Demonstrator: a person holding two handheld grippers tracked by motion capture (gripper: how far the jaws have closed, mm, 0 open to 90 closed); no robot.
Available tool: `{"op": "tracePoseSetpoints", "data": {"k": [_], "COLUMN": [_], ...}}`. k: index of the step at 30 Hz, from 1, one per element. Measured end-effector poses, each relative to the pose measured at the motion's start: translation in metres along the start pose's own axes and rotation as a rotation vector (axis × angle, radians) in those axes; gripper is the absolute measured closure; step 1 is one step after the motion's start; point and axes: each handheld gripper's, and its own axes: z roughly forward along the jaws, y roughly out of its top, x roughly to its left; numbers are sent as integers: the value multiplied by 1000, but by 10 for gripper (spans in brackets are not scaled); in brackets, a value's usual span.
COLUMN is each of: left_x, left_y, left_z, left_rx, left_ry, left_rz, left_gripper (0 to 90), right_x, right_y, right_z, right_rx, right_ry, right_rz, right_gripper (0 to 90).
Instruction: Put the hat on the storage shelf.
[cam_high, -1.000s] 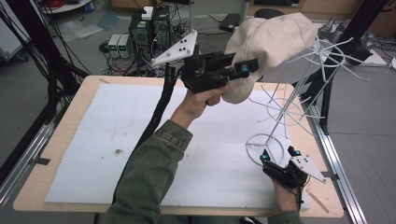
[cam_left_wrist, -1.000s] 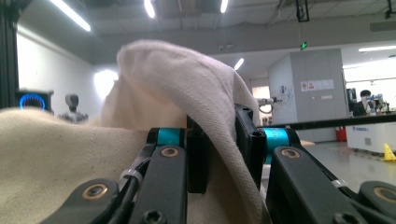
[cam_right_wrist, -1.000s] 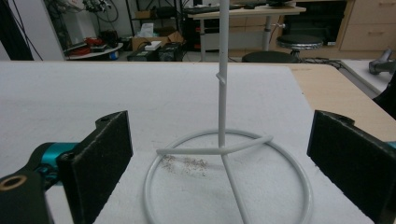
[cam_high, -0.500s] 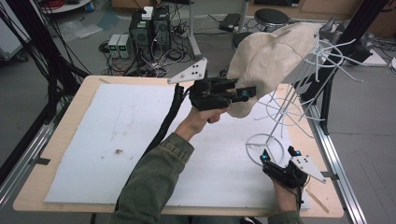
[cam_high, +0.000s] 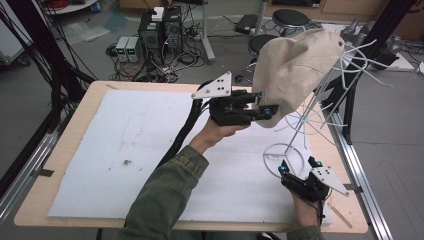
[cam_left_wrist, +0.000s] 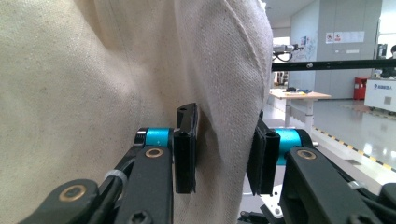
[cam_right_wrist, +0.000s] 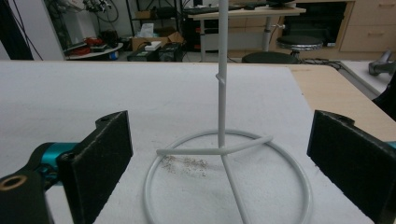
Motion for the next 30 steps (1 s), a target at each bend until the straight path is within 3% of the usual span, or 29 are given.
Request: {"op": "tracePoseSetpoints", "data": {"k": [7,11,19,30], "left_x": [0,-2,-4,-6], "left_y": [1,1,1,5], "left_z": [-3,-4,-7,-21], "left_rx": [-3,-21,-5,-44], "left_ry": [12,28,80,98], "left_rz": [-9,-33,-31,-34], "left_gripper": [645,532,357,342], "right_x": [-1,0,0,1], "right_y": [0,0,0,0], "right_z": [0,0,0,0], "right_rx": [-4,-7,-8,0], "right_ry": [-3,-2,2,-3], "right_rz": [0,4,4,2], "right_gripper": [57,57,57,57]}}
